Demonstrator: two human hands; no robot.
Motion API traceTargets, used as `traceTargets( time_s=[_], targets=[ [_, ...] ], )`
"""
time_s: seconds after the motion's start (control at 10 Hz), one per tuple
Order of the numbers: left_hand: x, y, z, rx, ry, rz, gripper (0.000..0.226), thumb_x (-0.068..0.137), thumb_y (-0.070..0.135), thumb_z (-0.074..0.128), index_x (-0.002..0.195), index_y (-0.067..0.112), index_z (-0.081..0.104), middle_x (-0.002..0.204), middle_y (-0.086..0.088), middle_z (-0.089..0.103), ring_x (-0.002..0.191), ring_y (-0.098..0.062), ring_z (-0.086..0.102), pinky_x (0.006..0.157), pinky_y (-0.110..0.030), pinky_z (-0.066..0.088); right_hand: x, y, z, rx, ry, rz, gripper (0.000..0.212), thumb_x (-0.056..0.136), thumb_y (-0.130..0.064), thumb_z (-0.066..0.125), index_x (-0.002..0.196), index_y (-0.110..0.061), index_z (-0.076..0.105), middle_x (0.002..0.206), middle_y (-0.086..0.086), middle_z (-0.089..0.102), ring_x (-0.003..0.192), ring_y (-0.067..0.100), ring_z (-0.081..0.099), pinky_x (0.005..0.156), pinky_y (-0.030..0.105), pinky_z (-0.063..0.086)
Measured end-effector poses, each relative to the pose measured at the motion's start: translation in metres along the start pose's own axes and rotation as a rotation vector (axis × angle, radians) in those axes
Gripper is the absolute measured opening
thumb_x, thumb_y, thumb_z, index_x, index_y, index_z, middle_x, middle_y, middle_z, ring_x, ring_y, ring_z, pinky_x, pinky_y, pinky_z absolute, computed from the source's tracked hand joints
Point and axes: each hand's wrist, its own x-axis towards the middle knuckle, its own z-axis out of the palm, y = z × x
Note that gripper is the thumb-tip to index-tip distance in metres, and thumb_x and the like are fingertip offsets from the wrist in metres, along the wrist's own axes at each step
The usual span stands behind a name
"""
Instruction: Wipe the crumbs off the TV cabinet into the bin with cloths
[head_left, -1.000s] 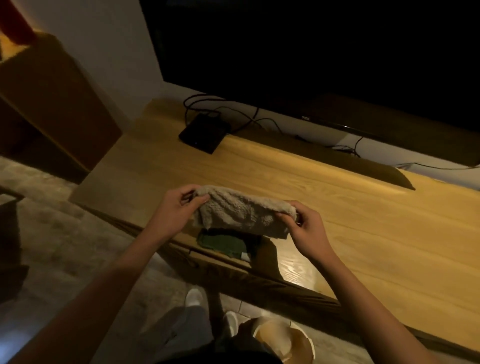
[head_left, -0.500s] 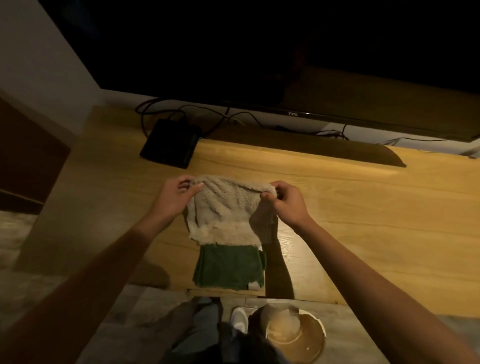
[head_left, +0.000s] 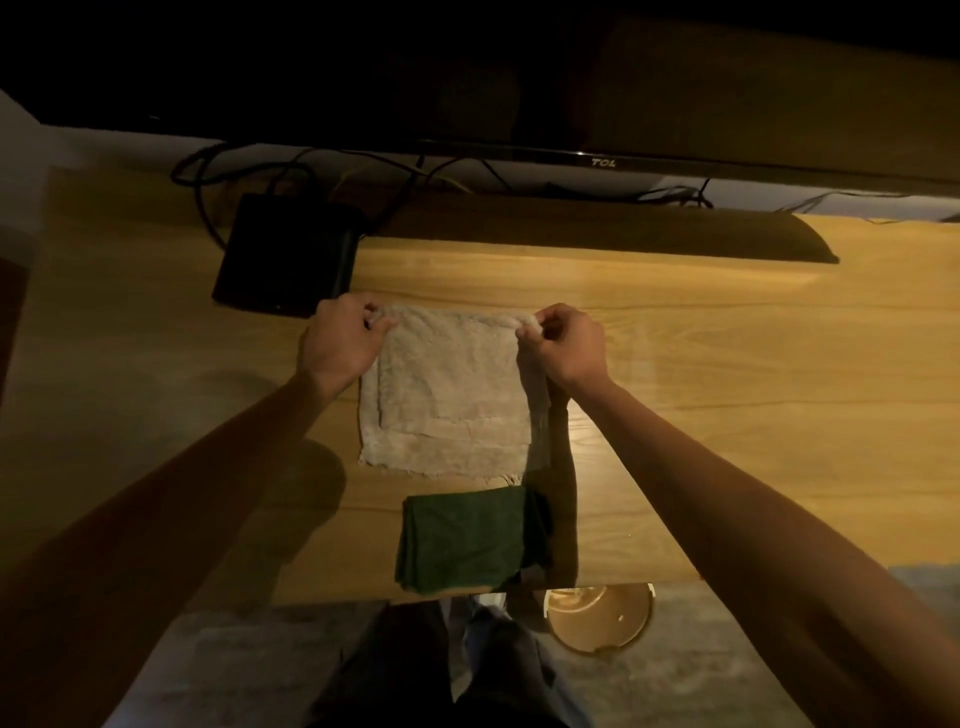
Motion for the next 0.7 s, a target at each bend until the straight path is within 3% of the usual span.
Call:
traceTargets(
  time_s=[0.1,0.2,0.3,0.4,0.5,0.6,0.7],
  targets=[
    [-0.002,0.002,0.003,0.082,0.047,0.019,0.020,0.091,0.037,0.069,0.100,0.019,0.072,0.091,-0.003,0.071,0.082,-0.026,0.068,0.072,-0.043,0.059,0.001,0.002,0.002,-0.032,0.062,0.010,0.035,0.087,-0.043,0.079,0.109,-0.018,0.070,0.096,-0.006,0.071,0.085,0.009,0.065,0.069,0.021,0.052],
    [-0.004,0.006,0.003,0.242,0.060,0.068,0.024,0.093,0.037,0.066,0.097,0.014,0.067,0.097,-0.012,0.069,0.085,-0.035,0.066,0.071,-0.047,0.056,-0.001,0.004,0.003,-0.063,0.096,0.022,0.039,0.085,-0.048,0.080,0.108,-0.018,0.070,0.097,-0.006,0.070,0.084,0.006,0.062,0.064,0.014,0.044],
    [-0.006,0.010,0.000,0.342,0.049,0.078,0.026,0.094,0.036,0.063,0.102,0.012,0.065,0.105,-0.014,0.068,0.091,-0.038,0.066,0.073,-0.046,0.054,-0.005,0.004,0.000,-0.134,0.098,-0.021,0.038,0.090,-0.046,0.075,0.113,-0.016,0.070,0.106,0.001,0.072,0.090,0.011,0.065,0.075,0.026,0.055],
    [-0.011,0.015,-0.009,0.383,0.058,0.112,0.027,0.094,0.033,0.063,0.113,0.013,0.062,0.108,-0.015,0.067,0.093,-0.037,0.067,0.069,-0.042,0.048,-0.016,-0.001,-0.010,-0.270,0.110,-0.127,0.036,0.098,-0.044,0.064,0.120,-0.016,0.065,0.116,0.004,0.065,0.100,0.019,0.065,0.081,0.034,0.057],
    [-0.020,0.020,-0.022,0.330,0.030,0.215,0.040,0.095,0.029,0.059,0.133,0.016,0.055,0.117,-0.016,0.064,0.098,-0.036,0.065,0.072,-0.041,0.049,-0.029,-0.003,-0.032,-0.359,0.156,-0.228,0.036,0.100,-0.042,0.058,0.127,-0.018,0.062,0.127,0.004,0.064,0.111,0.022,0.062,0.082,0.033,0.053],
    [-0.039,0.039,-0.042,0.291,0.057,0.340,0.051,0.097,0.026,0.056,0.147,0.027,0.048,0.139,-0.013,0.054,0.117,-0.035,0.057,0.082,-0.044,0.052,-0.050,-0.010,-0.067,-0.437,0.202,-0.321,0.045,0.101,-0.047,0.052,0.137,-0.021,0.059,0.143,0.004,0.060,0.134,0.025,0.052,0.099,0.041,0.053],
    [-0.064,0.066,-0.057,0.397,0.135,0.405,0.060,0.096,0.032,0.055,0.154,0.033,0.039,0.164,-0.006,0.029,0.144,-0.037,0.030,0.096,-0.054,0.048,-0.071,-0.011,-0.100,-0.483,0.247,-0.374,0.059,0.100,-0.059,0.047,0.152,-0.030,0.046,0.164,0.001,0.038,0.154,0.024,0.028,0.118,0.046,0.035]
  ],
)
